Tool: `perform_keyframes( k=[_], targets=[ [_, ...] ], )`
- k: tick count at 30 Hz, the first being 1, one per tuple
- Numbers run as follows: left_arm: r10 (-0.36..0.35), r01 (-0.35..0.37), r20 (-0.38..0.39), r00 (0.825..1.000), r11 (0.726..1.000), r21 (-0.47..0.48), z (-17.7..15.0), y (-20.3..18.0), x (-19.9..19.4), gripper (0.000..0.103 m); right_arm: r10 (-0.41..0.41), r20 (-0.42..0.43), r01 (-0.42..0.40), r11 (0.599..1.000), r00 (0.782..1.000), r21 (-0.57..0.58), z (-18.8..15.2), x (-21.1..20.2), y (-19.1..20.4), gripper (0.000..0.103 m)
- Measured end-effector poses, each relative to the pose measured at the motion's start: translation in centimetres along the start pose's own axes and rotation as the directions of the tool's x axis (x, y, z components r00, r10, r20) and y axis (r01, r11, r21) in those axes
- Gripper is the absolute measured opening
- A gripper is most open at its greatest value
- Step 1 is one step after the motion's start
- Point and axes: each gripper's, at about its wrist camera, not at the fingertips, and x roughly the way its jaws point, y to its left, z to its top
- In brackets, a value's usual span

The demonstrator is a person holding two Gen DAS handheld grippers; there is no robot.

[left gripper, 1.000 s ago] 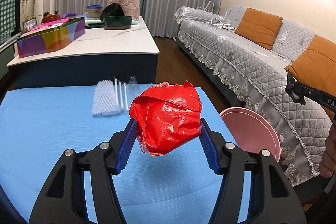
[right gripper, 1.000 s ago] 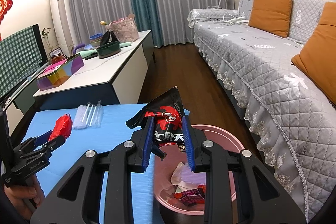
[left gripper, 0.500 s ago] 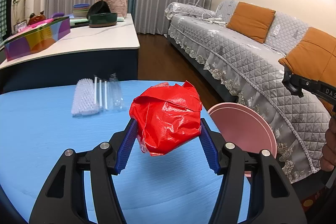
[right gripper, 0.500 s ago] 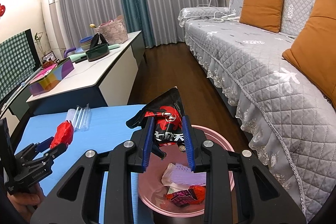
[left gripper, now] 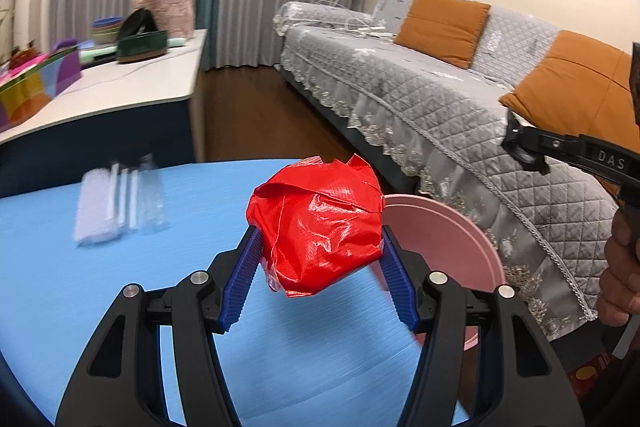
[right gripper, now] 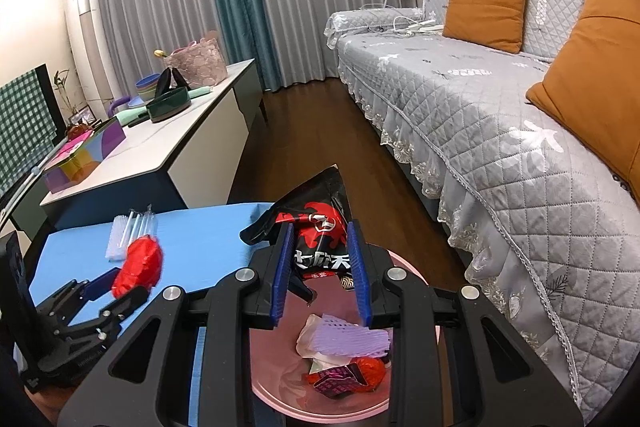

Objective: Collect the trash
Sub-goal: 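Open both tools to drop the red bag and snack packet into the bin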

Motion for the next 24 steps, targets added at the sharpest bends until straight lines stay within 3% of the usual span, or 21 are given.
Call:
perform_keyframes(
  k=[17, 20, 21, 24],
  targets=[
    [-0.15, 0.159, -0.073, 0.986, 0.978, 0.133, -0.3, -6.6, 5.1, 0.059, -0.056, -0.017, 0.057, 0.997, 0.998, 0.046, 0.5, 1.4, -2.4, 0.032],
    [-0.165, 0.18, -0.103, 0.981, 0.971, 0.155, -0.5, -7.1, 5.2, 0.064, -0.061, -0.013, 0.062, 0.996, 0.998, 0.066, 0.7, 1.3, -2.8, 0.057],
    [-0.162, 0.177, -0.104, 0.981, 0.971, 0.159, -0.6, -7.1, 5.0, 0.071, -0.065, -0.013, 0.066, 0.996, 0.998, 0.067, 0.7, 1.3, -2.8, 0.061],
    [-0.164, 0.178, -0.105, 0.981, 0.974, 0.142, -0.7, -6.1, 3.9, 0.072, -0.063, -0.015, 0.064, 0.996, 0.998, 0.064, 0.7, 1.3, -2.5, 0.064]
  ],
)
